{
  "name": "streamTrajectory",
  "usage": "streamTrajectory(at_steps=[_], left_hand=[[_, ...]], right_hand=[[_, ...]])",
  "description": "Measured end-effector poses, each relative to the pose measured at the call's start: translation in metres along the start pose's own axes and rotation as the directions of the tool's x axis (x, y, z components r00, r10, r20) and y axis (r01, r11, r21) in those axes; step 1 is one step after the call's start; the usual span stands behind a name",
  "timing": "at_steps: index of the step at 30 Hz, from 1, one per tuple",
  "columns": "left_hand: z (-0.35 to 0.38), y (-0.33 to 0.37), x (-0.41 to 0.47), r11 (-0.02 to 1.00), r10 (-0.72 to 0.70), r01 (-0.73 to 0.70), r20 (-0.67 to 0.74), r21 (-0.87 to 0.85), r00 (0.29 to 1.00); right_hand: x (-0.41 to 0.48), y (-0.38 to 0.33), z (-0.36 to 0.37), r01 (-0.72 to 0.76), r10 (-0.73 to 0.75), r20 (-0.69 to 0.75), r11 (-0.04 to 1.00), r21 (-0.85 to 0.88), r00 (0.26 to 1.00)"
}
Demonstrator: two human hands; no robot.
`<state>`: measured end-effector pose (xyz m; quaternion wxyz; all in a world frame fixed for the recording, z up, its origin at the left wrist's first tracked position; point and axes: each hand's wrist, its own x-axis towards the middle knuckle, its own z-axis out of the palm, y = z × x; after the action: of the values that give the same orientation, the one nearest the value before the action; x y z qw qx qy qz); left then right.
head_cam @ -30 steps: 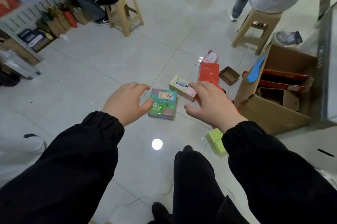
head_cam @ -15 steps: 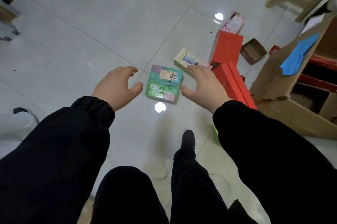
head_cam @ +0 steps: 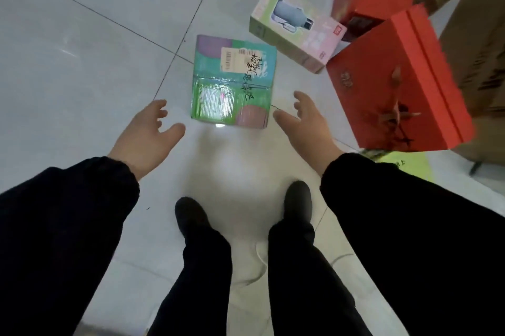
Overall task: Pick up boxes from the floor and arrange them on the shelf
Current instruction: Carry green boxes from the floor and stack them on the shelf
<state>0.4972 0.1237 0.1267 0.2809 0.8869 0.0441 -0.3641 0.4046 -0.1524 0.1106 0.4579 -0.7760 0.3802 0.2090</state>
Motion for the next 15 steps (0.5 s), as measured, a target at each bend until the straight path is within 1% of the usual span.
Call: streamTrajectory(at_steps=[2, 5, 6, 9, 10, 11, 13, 15], left_hand=[[0.031, -0.036, 0.046, 1.000, 0.002, -0.002, 0.025, -0.017, 1.000], [0.075, -0.076, 0.113, 0.999, 0.043, -0.043, 0.071, -0.002, 0.997], [0.087, -0.084, 0.136, 0.999, 0.043, -0.041, 0.068, -0.027, 0.997], [0.122, -0.099, 0.196, 0.983, -0.020, 0.029, 0.053, -0.182, 0.998], [0.132, -0.102, 0.210, 0.972, -0.046, 0.059, 0.061, -0.229, 0.997], [0.140, -0.104, 0.220, 0.962, -0.046, 0.060, 0.059, -0.265, 0.997], [0.152, -0.107, 0.221, 0.950, -0.019, 0.034, 0.053, -0.311, 0.998], [0.150, -0.108, 0.213, 0.908, -0.058, 0.056, 0.008, -0.415, 0.998]], right_hand=[[0.044, 0.036, 0.035, -0.053, 0.054, -0.008, 0.997, 0.050, 0.999], [0.113, 0.085, 0.077, -0.085, 0.087, -0.026, 0.994, 0.074, 0.996], [0.136, 0.098, 0.089, -0.097, 0.099, -0.027, 0.992, 0.079, 0.995], [0.189, 0.130, 0.119, -0.136, 0.132, 0.041, 0.985, 0.104, 0.990], [0.201, 0.136, 0.126, -0.135, 0.126, 0.071, 0.983, 0.124, 0.989], [0.210, 0.140, 0.134, -0.123, 0.110, 0.089, 0.980, 0.158, 0.990], [0.215, 0.144, 0.142, -0.088, 0.065, 0.100, 0.964, 0.250, 0.993], [0.210, 0.139, 0.140, -0.059, 0.029, 0.095, 0.942, 0.331, 0.995]])
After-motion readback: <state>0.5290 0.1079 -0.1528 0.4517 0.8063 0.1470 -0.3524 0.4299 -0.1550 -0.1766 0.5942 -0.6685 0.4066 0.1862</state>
